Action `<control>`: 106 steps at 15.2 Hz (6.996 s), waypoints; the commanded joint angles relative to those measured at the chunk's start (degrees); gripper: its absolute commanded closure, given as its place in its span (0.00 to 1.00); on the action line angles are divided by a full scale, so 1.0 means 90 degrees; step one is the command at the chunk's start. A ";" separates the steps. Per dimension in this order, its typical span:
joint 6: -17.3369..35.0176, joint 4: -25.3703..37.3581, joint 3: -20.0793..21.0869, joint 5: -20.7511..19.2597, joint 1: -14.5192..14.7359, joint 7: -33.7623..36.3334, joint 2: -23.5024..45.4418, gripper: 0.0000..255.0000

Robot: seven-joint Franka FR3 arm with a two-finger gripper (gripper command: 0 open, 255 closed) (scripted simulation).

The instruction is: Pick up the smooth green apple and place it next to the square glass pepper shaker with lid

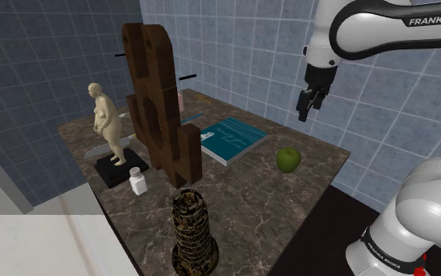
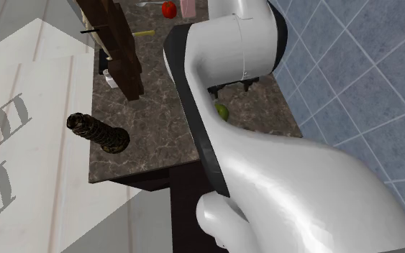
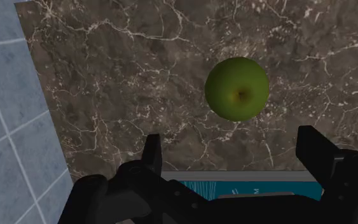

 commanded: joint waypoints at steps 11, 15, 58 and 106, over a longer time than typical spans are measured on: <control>0.3075 -0.1922 -0.0609 0.0078 0.0715 -0.1601 0.0443 0.00; 0.3845 -0.2229 -0.0735 0.0092 0.0842 -0.1881 0.0802 0.00; 0.2426 -0.1204 -0.0701 0.0170 0.0874 -0.1953 0.0406 1.00; 0.0886 0.5022 0.2693 -0.0587 0.2268 0.2805 0.5609 1.00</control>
